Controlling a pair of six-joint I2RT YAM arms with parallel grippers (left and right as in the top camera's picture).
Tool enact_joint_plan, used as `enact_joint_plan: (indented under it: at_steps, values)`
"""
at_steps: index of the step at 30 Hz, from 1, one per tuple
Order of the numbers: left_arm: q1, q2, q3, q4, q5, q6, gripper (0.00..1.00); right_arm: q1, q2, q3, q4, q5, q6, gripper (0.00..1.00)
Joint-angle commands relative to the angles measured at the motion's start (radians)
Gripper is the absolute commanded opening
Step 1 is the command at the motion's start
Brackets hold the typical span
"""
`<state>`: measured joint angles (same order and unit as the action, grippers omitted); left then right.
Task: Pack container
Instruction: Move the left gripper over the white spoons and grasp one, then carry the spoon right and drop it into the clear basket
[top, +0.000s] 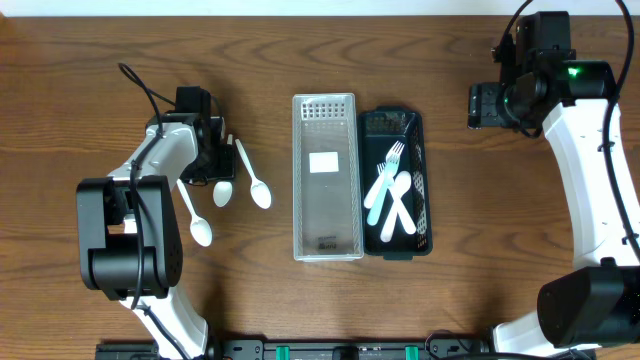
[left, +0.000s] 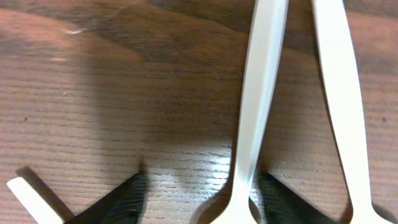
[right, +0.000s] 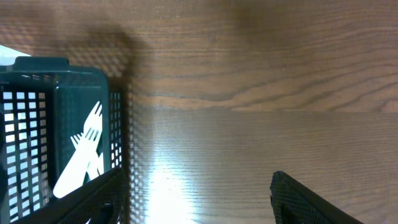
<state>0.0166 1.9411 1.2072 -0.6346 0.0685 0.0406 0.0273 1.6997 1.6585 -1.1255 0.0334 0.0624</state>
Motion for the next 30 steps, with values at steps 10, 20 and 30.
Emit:
enact_joint_plan:
  at_steps: [10,20,30]
  values:
    - [0.0,0.036,0.005,-0.012,-0.001,0.0,0.21,-0.002,0.008,-0.004,0.0,-0.004,-0.015,0.78]
    - [-0.001,0.021,0.018,-0.008,-0.001,-0.002,0.13,-0.002,0.008,-0.004,0.0,-0.004,-0.016,0.78]
    - [-0.053,-0.19,0.084,-0.106,-0.001,-0.02,0.06,-0.002,0.008,-0.004,0.0,-0.004,-0.015,0.78]
